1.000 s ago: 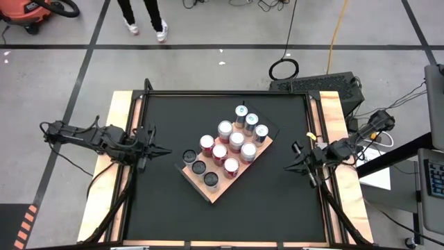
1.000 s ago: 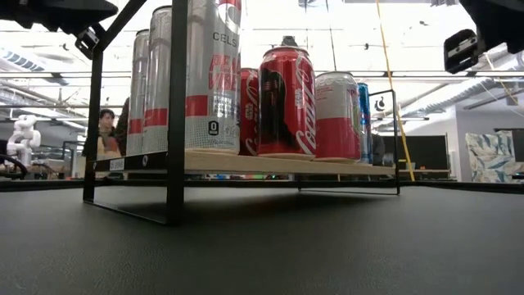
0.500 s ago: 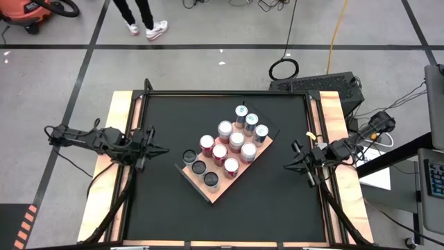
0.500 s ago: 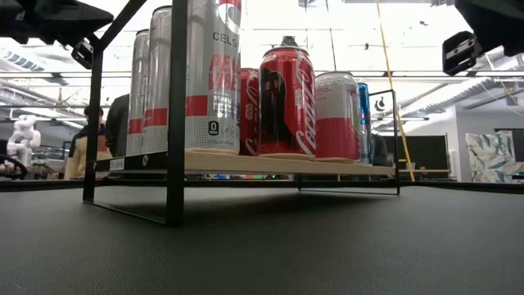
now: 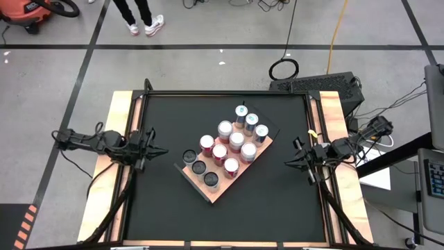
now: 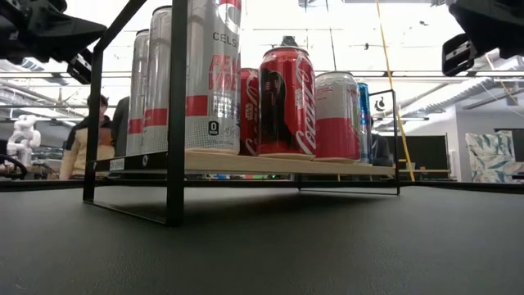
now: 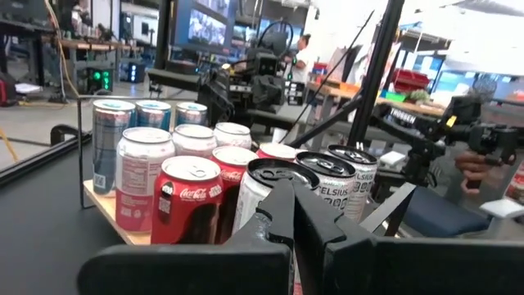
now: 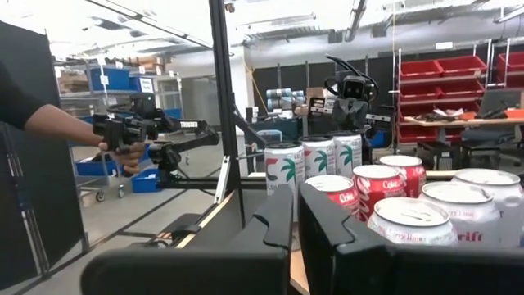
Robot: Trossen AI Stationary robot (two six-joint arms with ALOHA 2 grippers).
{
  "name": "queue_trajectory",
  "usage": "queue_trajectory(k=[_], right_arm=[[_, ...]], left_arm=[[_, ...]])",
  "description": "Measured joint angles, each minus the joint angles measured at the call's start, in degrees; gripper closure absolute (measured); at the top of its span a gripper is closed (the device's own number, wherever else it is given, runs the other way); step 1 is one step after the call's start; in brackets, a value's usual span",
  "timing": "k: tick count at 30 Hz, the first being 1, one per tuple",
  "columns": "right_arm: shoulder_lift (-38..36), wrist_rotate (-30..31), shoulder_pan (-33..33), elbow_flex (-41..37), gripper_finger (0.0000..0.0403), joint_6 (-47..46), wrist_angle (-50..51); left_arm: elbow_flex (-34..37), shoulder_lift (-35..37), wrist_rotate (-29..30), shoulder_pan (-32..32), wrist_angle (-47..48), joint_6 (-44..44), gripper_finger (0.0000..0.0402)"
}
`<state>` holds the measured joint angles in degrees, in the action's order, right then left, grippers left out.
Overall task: Place canned beverage on shelf
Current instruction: Return to Home Position
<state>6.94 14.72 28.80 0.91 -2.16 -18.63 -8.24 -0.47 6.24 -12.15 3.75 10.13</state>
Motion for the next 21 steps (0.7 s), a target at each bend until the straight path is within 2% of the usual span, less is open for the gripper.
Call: queue_trajectory(k=[8,21], right_arm=[[-2.2,0.0,0.0,0.0,0.0403,-1.2,2.8],[-6.8,-0.8,-0.4,0.0,0.0403,-1.7,9.2]], left_arm=[[7.8,0.5,-1.3,0.0,-10.3,-0.1,0.0401],[7.8,0.4,-1.0,0.0,-6.9,-2.7,0.0402]])
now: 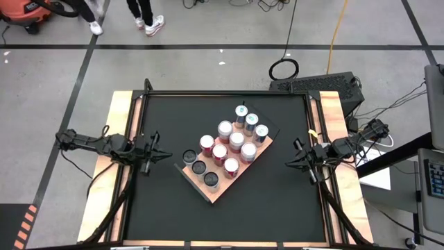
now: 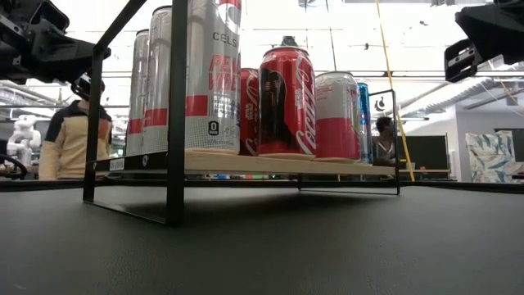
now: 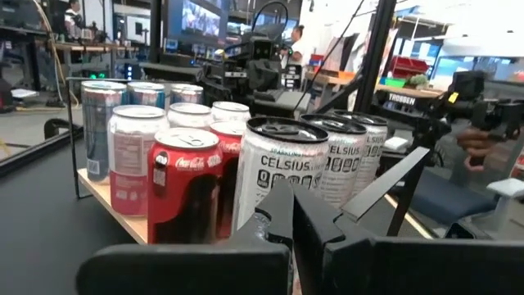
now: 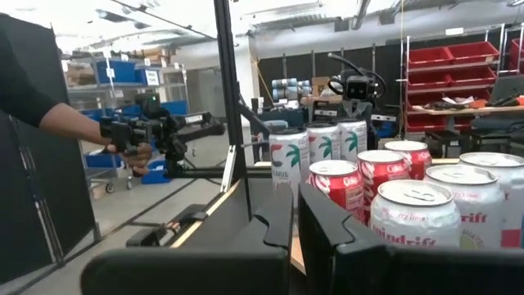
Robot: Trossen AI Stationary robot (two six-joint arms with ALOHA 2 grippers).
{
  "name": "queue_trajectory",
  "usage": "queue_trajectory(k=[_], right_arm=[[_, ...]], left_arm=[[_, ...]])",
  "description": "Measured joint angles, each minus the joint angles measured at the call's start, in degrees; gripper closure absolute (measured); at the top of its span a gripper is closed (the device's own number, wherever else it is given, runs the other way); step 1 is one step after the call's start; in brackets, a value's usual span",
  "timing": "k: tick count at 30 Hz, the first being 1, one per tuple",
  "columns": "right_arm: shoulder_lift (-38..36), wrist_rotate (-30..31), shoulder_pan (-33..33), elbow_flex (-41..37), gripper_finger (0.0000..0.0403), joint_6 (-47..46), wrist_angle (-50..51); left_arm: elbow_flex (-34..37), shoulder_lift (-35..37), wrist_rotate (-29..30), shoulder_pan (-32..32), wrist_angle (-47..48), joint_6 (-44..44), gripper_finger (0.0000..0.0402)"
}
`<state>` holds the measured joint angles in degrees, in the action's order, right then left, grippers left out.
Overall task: Place canned beverage on shelf
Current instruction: Return to Home Position
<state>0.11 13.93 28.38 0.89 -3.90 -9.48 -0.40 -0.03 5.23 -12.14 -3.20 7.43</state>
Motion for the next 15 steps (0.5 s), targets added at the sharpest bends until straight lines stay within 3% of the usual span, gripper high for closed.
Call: queue_trajectory(k=[15], right_arm=[[-0.1,-8.7,-7.3,0.0,0.0403,2.5,2.4]], left_arm=[[0.0,0.0,1.0,0.1,0.1,-1.8,0.0401]])
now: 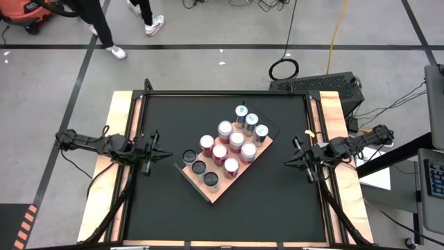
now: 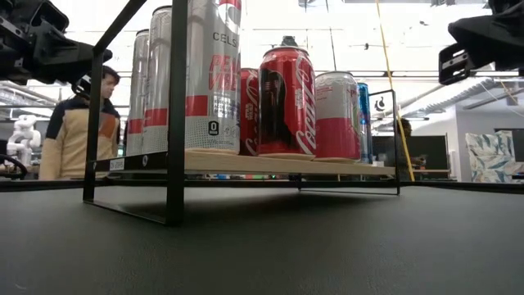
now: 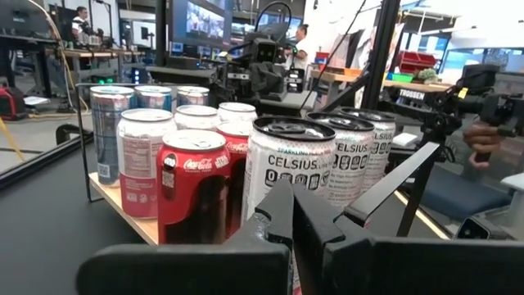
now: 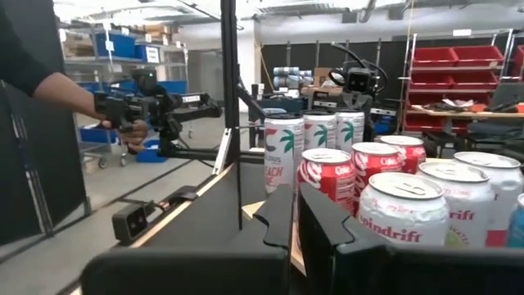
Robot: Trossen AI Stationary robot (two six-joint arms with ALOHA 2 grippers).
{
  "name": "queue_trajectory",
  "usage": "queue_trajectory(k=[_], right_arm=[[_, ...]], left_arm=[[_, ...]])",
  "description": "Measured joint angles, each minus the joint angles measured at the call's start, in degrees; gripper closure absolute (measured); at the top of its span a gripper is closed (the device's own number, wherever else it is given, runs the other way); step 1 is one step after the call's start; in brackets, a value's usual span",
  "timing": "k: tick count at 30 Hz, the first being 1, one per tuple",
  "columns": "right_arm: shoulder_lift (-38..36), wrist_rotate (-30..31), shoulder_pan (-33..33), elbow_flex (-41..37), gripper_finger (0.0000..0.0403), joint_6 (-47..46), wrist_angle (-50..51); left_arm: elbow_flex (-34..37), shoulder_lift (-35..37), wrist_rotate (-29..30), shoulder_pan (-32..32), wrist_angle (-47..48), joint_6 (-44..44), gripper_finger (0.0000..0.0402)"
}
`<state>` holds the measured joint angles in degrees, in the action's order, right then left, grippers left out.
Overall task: Place canned beverage on shelf
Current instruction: Return to Home Position
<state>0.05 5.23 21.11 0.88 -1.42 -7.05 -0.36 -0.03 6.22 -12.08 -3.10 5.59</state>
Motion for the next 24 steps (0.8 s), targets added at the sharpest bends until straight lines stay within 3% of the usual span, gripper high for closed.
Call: queue_trajectory(k=[12,24], right_arm=[[0.0,-6.9,-8.2,0.0,0.0403,1.1,1.4],[0.0,-8.4,-12.8,0.0,0.0403,2.2,1.8]], left_arm=[[0.0,0.0,-0.1,0.0,1.1,-0.4,0.0402],[0.0,0.0,-0.1,0.0,1.3,-0.4,0.0402]])
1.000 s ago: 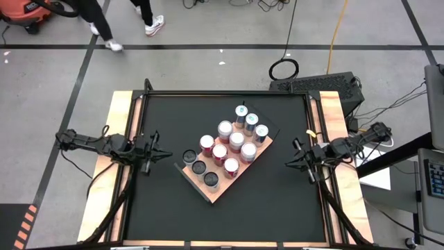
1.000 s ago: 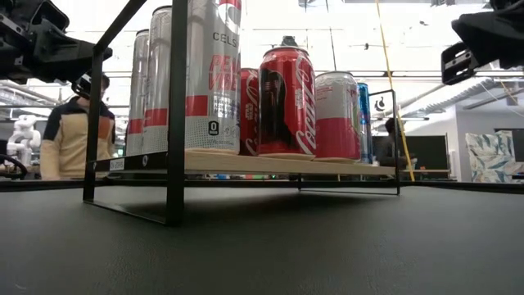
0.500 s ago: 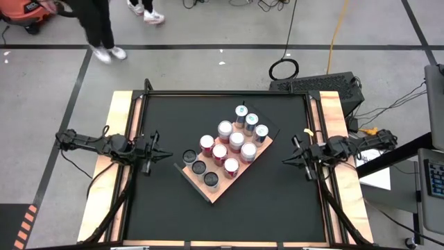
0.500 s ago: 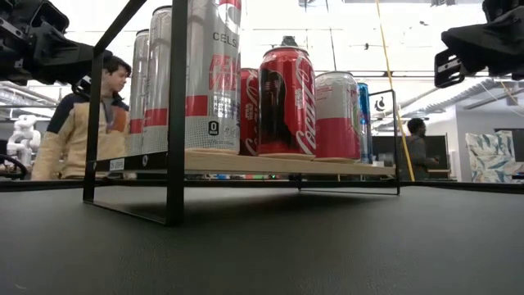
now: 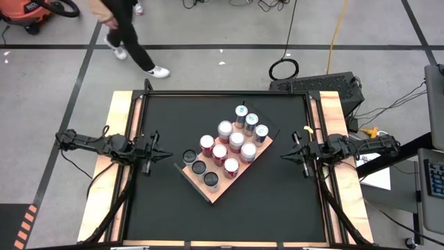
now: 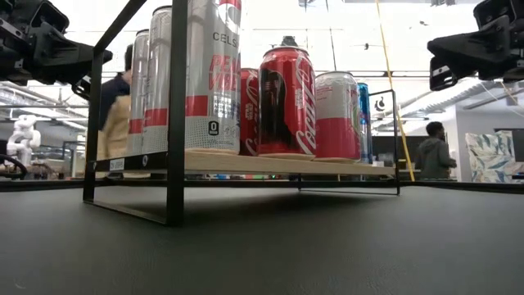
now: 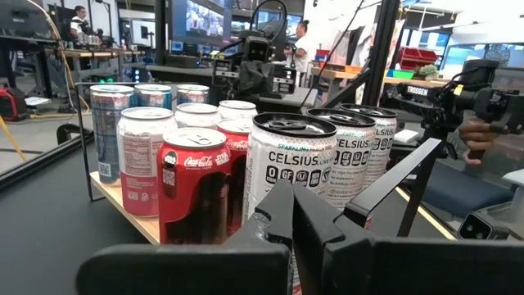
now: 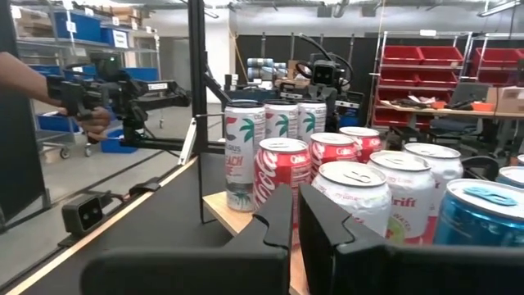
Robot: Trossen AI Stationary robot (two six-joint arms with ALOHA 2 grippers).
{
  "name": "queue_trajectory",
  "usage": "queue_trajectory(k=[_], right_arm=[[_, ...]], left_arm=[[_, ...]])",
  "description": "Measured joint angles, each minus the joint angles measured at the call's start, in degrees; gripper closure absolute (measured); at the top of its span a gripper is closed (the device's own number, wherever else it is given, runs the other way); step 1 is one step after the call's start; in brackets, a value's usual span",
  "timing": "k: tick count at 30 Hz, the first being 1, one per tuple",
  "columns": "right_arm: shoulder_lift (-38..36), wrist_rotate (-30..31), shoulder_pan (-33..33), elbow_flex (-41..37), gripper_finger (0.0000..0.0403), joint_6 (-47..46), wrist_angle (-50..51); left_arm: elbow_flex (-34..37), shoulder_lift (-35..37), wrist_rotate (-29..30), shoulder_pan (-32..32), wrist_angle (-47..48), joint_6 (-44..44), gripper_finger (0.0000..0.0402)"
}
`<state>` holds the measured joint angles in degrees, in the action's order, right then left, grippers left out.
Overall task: Place canned beverage on shelf
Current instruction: Return to Home Position
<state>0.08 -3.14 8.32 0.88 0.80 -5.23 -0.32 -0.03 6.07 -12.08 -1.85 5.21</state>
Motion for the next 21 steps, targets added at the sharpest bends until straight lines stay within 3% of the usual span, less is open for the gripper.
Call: queue_trajectory(k=[21], right_arm=[[0.1,0.2,-0.8,0.0,0.0403,1.6,2.5]], left_arm=[[0.0,0.0,-0.1,0.0,0.2,-3.0,0.0402]])
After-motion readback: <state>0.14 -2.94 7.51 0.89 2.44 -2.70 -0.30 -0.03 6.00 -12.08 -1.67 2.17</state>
